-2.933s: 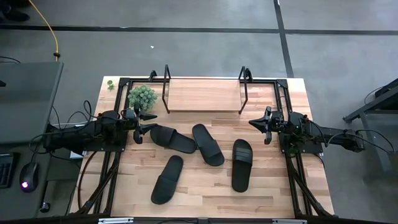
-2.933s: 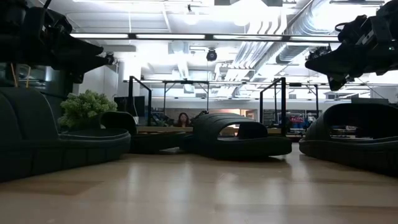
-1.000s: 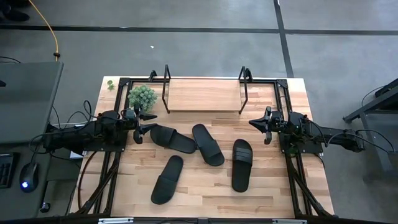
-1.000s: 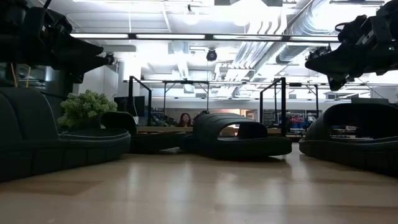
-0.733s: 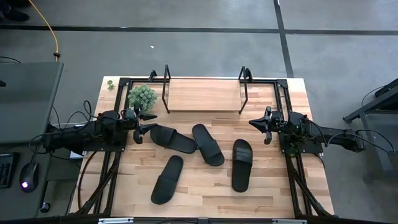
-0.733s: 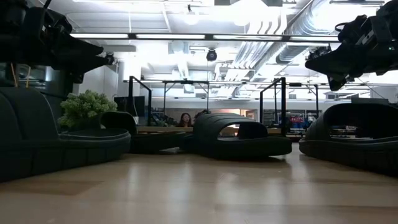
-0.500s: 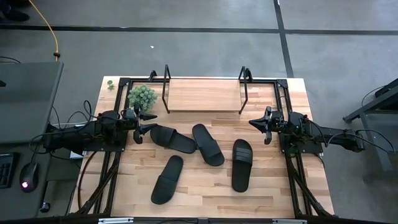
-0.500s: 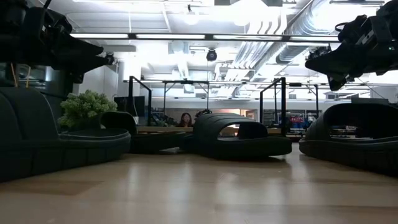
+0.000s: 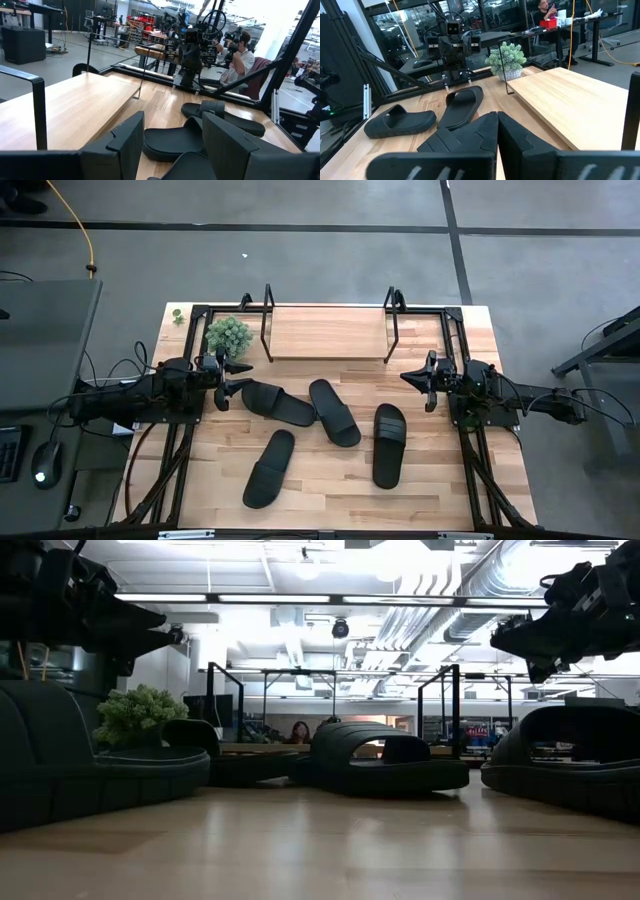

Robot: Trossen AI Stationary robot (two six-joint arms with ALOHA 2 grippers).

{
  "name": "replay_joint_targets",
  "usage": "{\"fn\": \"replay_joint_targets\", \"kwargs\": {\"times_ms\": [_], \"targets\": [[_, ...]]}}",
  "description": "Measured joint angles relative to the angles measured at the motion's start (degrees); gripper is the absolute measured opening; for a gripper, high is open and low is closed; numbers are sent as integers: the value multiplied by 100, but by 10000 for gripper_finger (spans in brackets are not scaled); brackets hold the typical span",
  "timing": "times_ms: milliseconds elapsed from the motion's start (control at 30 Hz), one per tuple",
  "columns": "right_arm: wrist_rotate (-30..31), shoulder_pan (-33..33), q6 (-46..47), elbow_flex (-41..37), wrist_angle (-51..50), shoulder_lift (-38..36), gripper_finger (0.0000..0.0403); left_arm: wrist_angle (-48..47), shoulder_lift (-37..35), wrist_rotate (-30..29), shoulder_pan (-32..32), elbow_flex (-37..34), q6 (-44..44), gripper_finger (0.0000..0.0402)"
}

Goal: Pick and place slides into the shelf
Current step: Put the black slide on the shelf

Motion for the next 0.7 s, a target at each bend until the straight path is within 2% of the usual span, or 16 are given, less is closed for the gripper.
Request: {"fn": "replay_joint_targets", "kwargs": {"times_ms": [567,700], "targets": [[149,-1,-142,0,377,-1,0,282,0,-356,0,-2,-15,184],[241,-2,-116,0,376,-2,0,282,0,-359,1,-2,-364,184]]}}
